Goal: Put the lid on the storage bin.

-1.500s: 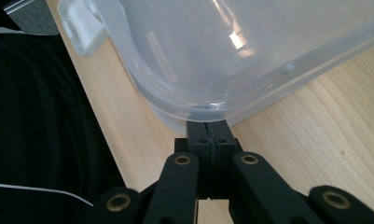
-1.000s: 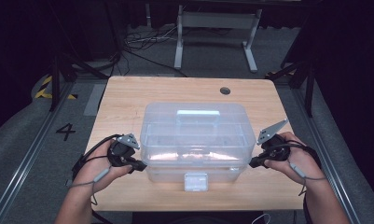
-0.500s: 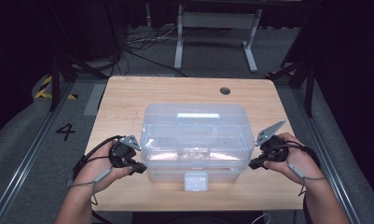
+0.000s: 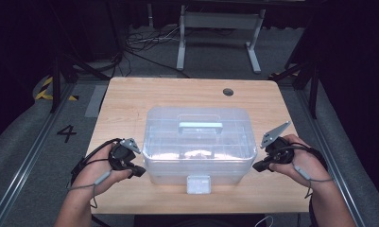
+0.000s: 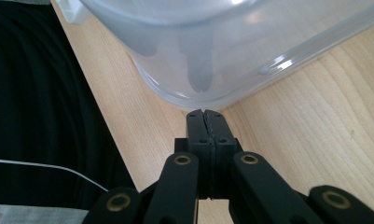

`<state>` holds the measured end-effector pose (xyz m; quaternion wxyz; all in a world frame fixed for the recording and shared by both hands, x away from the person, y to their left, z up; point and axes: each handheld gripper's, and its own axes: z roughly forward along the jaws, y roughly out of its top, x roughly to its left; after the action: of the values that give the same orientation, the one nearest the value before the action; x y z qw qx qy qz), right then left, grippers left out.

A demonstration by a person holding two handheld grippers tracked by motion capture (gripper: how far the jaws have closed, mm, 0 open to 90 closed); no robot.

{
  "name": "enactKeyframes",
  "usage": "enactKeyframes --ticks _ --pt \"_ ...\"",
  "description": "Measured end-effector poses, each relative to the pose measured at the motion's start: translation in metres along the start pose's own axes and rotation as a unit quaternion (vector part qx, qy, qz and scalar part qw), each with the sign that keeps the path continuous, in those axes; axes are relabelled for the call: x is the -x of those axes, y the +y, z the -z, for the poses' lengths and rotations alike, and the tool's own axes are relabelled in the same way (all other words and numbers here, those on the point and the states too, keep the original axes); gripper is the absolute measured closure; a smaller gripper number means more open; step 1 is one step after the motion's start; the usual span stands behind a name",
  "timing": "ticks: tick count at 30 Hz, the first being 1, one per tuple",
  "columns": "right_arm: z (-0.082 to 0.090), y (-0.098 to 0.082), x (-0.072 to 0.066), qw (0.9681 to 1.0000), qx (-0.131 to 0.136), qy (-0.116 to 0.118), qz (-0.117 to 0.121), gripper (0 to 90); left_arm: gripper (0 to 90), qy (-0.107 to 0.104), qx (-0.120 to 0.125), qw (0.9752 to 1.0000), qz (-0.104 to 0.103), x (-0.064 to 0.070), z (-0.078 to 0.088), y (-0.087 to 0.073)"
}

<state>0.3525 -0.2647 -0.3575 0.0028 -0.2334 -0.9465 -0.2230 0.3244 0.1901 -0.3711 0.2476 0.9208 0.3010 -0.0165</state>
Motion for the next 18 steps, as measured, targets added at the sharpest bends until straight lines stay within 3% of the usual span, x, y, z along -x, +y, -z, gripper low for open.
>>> enactKeyframes --ticks 4,8,11,14,18 --pt "0.006 -0.001 0.001 0.9999 0.012 -0.001 0.001 90.0 89.5 -0.001 0.016 0.9999 0.002 0.000 0.007 -0.004" --pt "0.012 -0.001 0.004 0.9996 0.028 -0.004 -0.001 90.0 89.3 0.004 0.051 0.9987 0.009 -0.001 0.017 -0.008" --pt "0.015 0.000 0.006 0.9990 0.045 -0.004 0.000 90.0 87.4 0.008 0.088 0.9959 0.017 -0.004 0.022 -0.009" --pt "0.017 0.000 0.008 0.9984 0.057 -0.004 -0.005 90.0 88.9 0.008 0.100 0.9948 0.015 -0.006 0.023 -0.009" --pt "0.022 -0.002 0.013 0.9958 0.089 -0.018 -0.014 90.0 89.6 0.025 0.140 0.9893 0.029 -0.013 0.028 -0.009"
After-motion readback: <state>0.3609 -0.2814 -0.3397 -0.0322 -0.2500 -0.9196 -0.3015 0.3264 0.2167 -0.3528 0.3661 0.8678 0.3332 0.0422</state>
